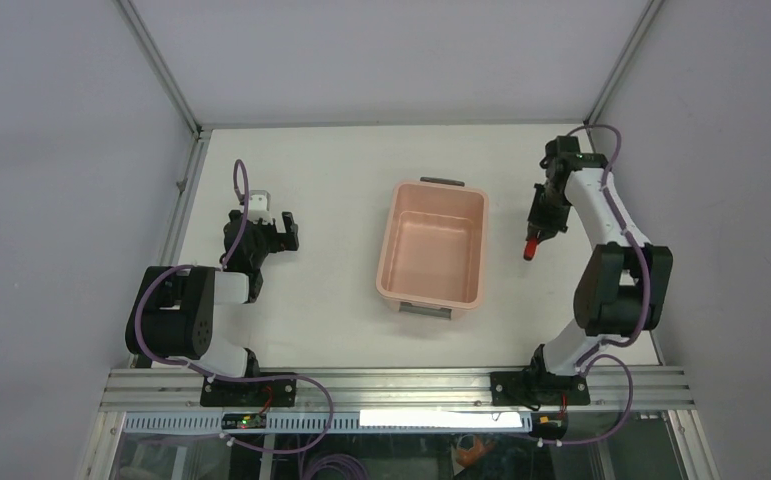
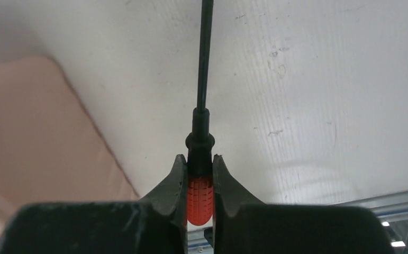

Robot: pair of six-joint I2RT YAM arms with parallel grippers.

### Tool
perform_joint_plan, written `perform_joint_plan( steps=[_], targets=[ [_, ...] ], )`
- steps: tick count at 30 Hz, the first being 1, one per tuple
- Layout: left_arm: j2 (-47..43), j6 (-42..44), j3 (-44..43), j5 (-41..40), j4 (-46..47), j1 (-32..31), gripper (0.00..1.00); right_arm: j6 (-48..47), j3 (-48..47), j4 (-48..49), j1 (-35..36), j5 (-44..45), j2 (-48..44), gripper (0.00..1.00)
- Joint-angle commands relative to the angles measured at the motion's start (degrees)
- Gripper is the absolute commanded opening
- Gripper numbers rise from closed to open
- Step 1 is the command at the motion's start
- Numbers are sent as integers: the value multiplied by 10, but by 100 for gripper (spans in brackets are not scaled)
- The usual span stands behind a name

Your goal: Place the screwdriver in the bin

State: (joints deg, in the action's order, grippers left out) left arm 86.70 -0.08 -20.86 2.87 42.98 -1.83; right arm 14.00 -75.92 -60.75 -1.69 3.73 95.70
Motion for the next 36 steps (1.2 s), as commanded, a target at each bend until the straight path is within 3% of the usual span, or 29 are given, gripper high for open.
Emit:
perform_joint_plan(
  steps=[1,8,14,21,36],
  targets=[
    [-2,-6,-9,-3,38,-2,99,-7,-82,-151,-3,-32,-85,0],
    [-2,-6,-11,-3,36,-2,99,48,-168,-214,28,-51,-158,0],
    [-2,-6,-10,-3,35,-2,99,140,-193,-130,201,-53,-180,0],
    [-2,-6,-10,-3,36,-2,99,187,-209,-36,384,11,-100,0],
    [-1,-6,-9,-3,40,-2,99,252,14,125,440,42,32,0]
  ],
)
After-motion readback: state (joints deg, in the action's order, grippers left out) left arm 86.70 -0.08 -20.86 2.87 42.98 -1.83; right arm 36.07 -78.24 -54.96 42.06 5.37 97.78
